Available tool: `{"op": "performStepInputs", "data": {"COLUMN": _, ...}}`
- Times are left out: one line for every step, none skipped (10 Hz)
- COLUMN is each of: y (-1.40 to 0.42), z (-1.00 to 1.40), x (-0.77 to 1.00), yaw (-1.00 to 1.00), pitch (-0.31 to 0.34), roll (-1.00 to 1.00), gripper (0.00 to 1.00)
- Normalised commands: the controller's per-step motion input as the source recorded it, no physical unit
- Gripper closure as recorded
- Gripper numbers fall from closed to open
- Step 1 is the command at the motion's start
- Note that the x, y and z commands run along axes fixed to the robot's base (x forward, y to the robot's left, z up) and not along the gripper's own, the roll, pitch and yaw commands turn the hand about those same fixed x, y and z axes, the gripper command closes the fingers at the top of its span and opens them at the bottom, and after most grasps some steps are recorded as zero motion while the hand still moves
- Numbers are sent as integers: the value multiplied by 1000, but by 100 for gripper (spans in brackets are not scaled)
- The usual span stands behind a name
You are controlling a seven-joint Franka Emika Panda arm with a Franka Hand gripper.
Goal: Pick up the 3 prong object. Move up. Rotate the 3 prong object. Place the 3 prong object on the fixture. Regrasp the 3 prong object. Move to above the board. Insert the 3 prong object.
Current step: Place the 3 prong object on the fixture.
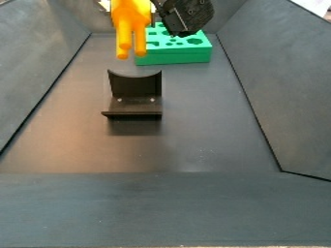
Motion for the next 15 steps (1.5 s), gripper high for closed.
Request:
{"op": "performStepInputs", "data": {"y": 132, "z": -1000, "x": 121, "yaw": -67, "pitch": 131, "roll": -1000, "gripper": 100}}
{"op": "performStepInputs", "data": {"y": 139, "z": -1000, "x": 128, "yaw": -82, "pitch": 130, "roll": -1000, "gripper": 100}}
{"op": "performStepInputs", "data": {"y": 137, "z": -1000, "x": 138, "yaw": -102, "pitch": 153, "roll": -926, "gripper": 100}}
{"op": "performStepInputs", "data": {"y": 134, "z": -1000, "x": 147, "yaw": -115, "pitch": 148, "roll": -766, "gripper": 100}}
{"op": "performStepInputs", "data": {"y": 138, "z": -1000, "x": 151, "yaw": -133, "pitch": 122, "roll": -591, "gripper": 100}}
{"op": "performStepInputs", "data": {"y": 138, "z": -1000, "x": 164, "yaw": -152, "pitch": 72, "roll": -301, "gripper": 100}}
{"op": "performStepInputs", "data": {"y": 133, "z": -1000, "x": 171, "yaw": -155, "pitch": 53, "roll": -226, "gripper": 100}}
{"op": "performStepInputs", "data": {"y": 121, "z": -880, "x": 155, "yaw": -149, "pitch": 24, "roll": -153, "gripper": 100}}
{"op": "performStepInputs", "data": {"y": 100, "z": -665, "x": 130, "yaw": -137, "pitch": 8, "roll": -116, "gripper": 100}}
{"op": "performStepInputs", "data": {"y": 75, "z": -414, "x": 100, "yaw": -116, "pitch": -8, "roll": -75, "gripper": 100}}
{"op": "performStepInputs", "data": {"y": 102, "z": -334, "x": 84, "yaw": -102, "pitch": -20, "roll": -53, "gripper": 100}}
{"op": "performStepInputs", "data": {"y": 130, "z": -285, "x": 70, "yaw": -78, "pitch": -28, "roll": -39, "gripper": 100}}
{"op": "performStepInputs", "data": {"y": 126, "z": -286, "x": 68, "yaw": -60, "pitch": -27, "roll": -39, "gripper": 100}}
{"op": "performStepInputs", "data": {"y": 123, "z": -287, "x": 67, "yaw": -47, "pitch": -26, "roll": -40, "gripper": 100}}
{"op": "performStepInputs", "data": {"y": 120, "z": -288, "x": 66, "yaw": -39, "pitch": -25, "roll": -41, "gripper": 100}}
